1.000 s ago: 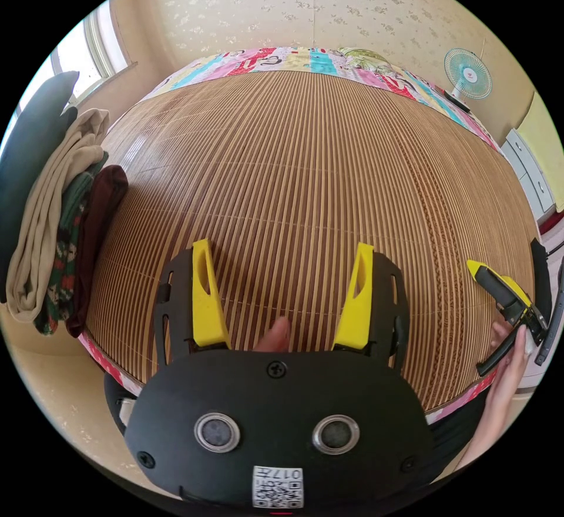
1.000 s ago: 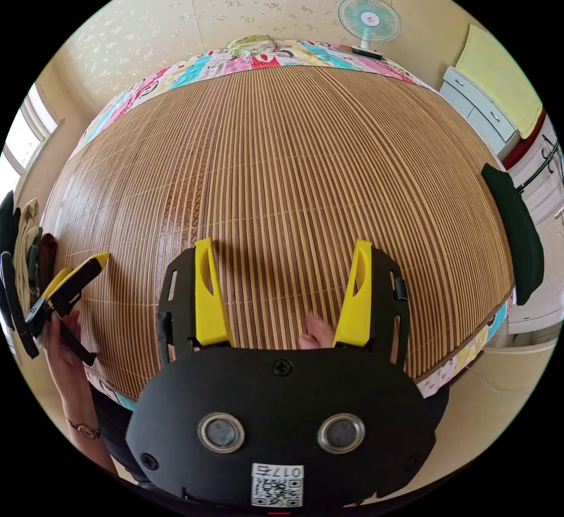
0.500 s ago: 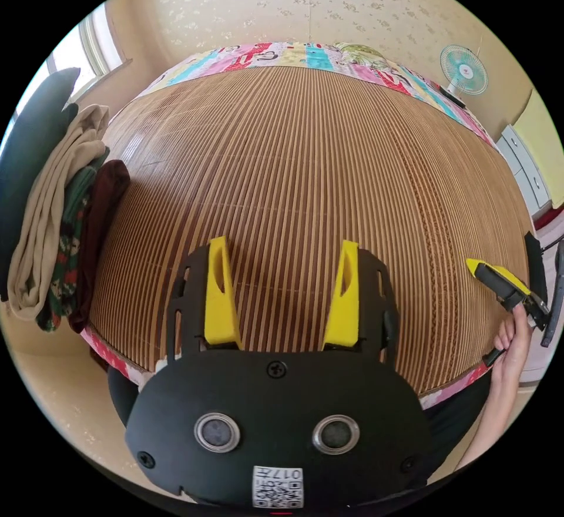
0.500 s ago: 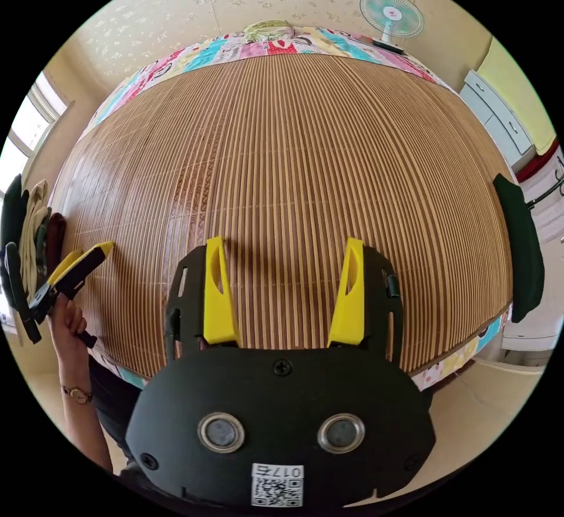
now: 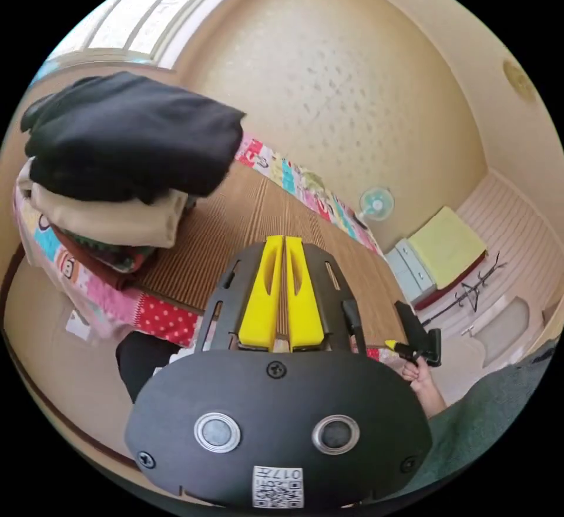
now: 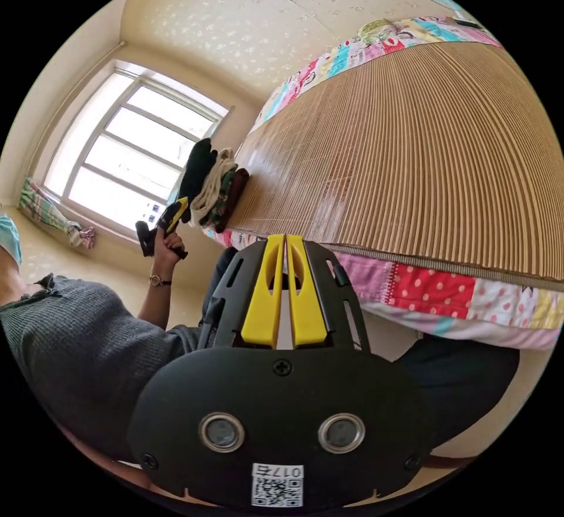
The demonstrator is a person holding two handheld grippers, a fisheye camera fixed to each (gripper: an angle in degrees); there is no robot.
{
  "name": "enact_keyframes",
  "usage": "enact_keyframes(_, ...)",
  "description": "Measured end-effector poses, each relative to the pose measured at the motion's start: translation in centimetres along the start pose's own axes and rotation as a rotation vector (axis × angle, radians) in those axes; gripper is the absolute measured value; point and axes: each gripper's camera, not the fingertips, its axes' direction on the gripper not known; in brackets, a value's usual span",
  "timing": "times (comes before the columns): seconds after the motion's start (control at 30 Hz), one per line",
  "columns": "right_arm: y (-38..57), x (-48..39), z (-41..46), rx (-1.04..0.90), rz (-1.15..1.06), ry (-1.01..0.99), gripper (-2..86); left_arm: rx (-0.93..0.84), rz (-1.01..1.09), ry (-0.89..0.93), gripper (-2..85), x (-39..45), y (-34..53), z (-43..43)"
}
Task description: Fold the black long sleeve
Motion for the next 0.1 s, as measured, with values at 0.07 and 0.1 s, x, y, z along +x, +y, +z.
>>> enact_keyframes(0.07,0.9,0.1,-2.0,0.043,0.024,0.014,0.6,0.192,-0.063,-0.167,0.1,-3.0,-2.0,-6.8)
enact_keyframes(0.1,1.2,0.0,-3.1,0.070,0.024,0.022,0.5,0.240,-0.072,-0.235,0.3,-3.6,-2.5,-8.4)
